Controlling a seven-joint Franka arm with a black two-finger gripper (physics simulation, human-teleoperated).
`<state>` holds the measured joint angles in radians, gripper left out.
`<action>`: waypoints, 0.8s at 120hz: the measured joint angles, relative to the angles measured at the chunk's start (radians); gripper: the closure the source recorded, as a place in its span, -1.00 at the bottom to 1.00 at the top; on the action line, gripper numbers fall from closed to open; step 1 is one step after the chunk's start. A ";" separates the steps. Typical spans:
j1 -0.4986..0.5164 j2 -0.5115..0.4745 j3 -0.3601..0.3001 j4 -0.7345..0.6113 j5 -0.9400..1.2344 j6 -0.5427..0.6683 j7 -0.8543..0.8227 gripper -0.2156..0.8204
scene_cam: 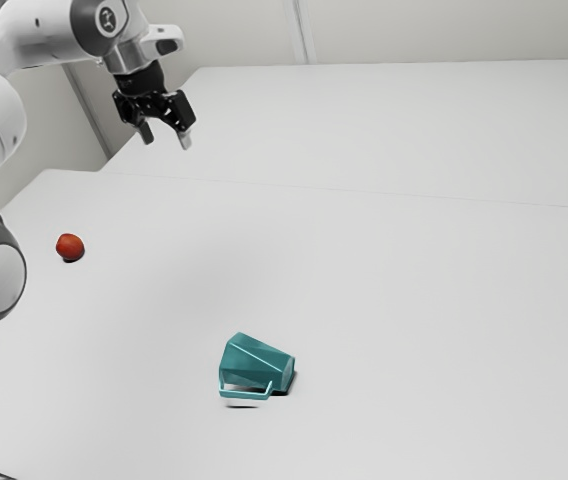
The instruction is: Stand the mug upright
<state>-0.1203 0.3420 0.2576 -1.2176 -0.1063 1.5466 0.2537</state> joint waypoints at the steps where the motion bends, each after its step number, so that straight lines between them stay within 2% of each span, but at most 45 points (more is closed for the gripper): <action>1: 0.001 0.000 0.000 0.000 0.000 0.000 0.001 -0.58; 24: 0.003 0.004 0.006 -0.001 -0.045 -0.026 0.024 -0.58; 32: -0.004 -0.029 0.003 -0.048 -0.062 -0.029 0.028 -0.58; 53: -0.008 -0.319 -0.002 -0.548 -0.118 0.086 0.034 -0.58; 66: -0.002 -0.464 -0.002 -0.805 -0.167 0.183 0.038 -0.58; 78: -0.008 -0.505 -0.001 -0.958 -0.236 0.254 0.047 -0.58; 96: -0.018 -0.507 -0.001 -1.087 -0.363 0.346 0.084 -0.58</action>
<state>-0.1385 -0.1650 0.2562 -2.3042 -0.4694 1.8922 0.3381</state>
